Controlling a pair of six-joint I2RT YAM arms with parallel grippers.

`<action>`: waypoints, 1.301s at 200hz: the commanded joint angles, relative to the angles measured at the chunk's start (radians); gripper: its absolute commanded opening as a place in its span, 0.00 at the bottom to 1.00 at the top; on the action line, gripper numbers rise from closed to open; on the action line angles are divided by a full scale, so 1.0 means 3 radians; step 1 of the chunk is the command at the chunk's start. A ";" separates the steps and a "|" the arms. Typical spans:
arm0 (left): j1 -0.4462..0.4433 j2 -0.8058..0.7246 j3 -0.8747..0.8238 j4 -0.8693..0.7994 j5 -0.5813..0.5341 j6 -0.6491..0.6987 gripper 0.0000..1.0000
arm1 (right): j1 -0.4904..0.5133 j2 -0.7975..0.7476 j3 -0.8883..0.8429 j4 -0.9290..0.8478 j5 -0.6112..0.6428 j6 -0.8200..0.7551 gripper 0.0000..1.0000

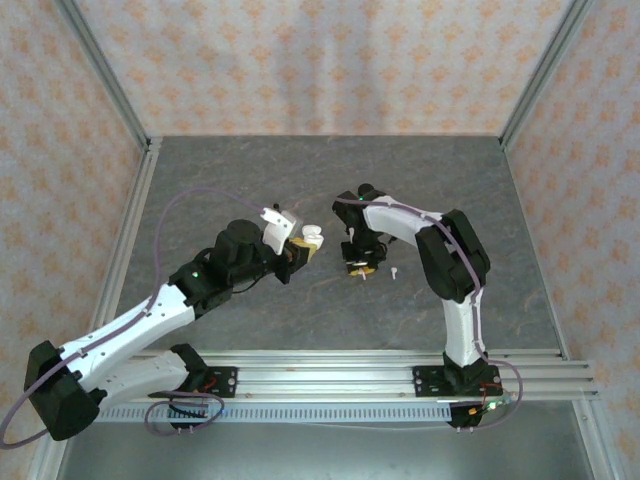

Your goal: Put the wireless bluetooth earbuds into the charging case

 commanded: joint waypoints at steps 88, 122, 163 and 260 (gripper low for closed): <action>-0.0032 -0.0305 -0.0244 0.0366 -0.0091 0.0168 0.00 | 0.0030 -0.0169 0.0047 -0.0123 0.0282 0.0020 0.10; -0.0028 -0.0330 -0.0253 0.0360 -0.0016 0.0273 0.00 | 0.0033 -0.0476 -0.0054 0.0010 0.0380 0.0064 0.07; -0.0032 -0.0303 -0.0225 0.0327 -0.0079 0.0280 0.00 | 0.0031 -0.1053 -0.0298 0.0345 0.0423 0.0122 0.05; -0.0028 0.0019 -0.0077 0.0566 0.0054 0.0223 0.00 | 0.0030 -0.2515 -0.0927 0.1532 0.0041 0.0323 0.04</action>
